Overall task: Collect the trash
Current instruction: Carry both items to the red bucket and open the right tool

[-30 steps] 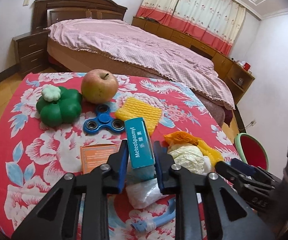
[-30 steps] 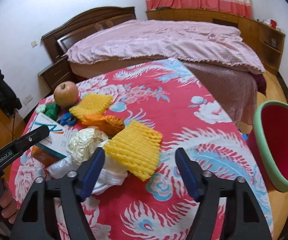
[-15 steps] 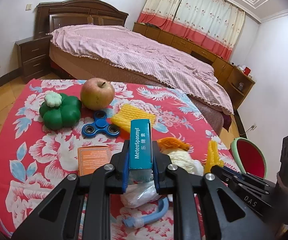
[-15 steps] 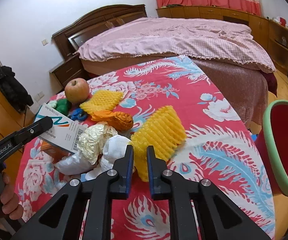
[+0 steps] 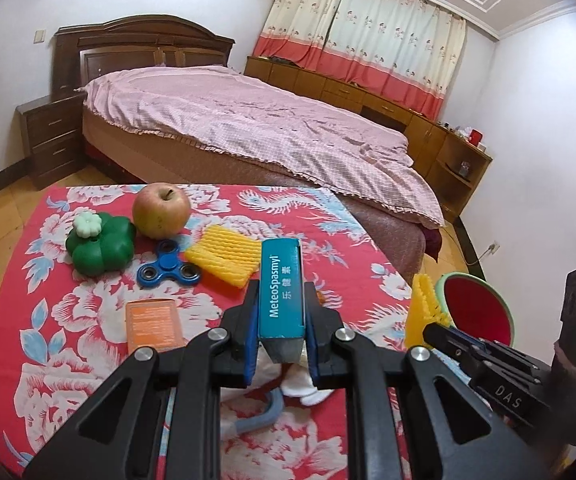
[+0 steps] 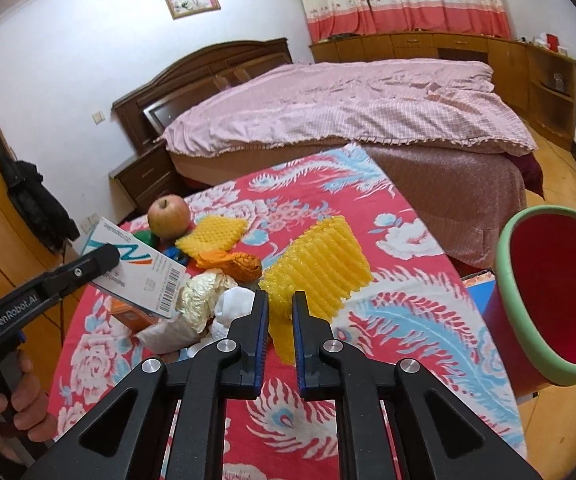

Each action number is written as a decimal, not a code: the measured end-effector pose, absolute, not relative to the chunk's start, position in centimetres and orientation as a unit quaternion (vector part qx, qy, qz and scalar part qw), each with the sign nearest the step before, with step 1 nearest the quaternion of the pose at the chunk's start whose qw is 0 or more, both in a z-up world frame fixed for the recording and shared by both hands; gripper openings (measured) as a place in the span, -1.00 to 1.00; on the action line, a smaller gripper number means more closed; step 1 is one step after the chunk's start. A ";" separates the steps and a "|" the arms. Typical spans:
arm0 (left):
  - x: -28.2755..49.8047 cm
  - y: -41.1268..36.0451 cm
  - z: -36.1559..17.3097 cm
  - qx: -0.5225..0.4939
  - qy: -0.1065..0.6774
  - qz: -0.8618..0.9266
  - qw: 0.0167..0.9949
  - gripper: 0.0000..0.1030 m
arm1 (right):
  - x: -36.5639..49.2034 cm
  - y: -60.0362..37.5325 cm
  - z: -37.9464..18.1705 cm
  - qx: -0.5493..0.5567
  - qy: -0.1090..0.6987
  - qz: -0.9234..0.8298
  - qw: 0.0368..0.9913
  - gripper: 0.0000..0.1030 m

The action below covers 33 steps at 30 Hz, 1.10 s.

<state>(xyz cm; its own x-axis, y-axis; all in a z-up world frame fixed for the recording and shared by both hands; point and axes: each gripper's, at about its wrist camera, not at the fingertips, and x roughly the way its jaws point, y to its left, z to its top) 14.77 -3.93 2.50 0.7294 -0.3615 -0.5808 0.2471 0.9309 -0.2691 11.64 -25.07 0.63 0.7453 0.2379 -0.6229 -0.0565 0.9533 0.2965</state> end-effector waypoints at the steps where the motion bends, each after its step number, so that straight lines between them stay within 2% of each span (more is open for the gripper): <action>1: 14.6 -4.2 2.6 -0.085 0.328 -0.167 0.926 -0.64 | 11.4 -25.3 0.8 0.132 0.346 0.079 0.926 -0.78; 18: 13.5 -10.0 4.2 -0.049 0.334 -0.220 0.915 -0.64 | 7.7 -30.5 2.9 0.163 0.306 0.040 0.937 -0.78; 33: 13.7 -17.5 4.2 -0.011 0.343 -0.269 0.900 -0.64 | 5.3 -36.9 2.2 0.201 0.296 -0.021 0.934 -0.78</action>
<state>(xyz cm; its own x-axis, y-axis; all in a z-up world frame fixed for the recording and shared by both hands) 13.71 -17.46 4.17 0.6207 -0.4912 -0.6111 0.4767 0.8553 -0.2032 5.34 -36.90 2.24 0.8239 0.0806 -0.5609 0.1575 0.9183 0.3633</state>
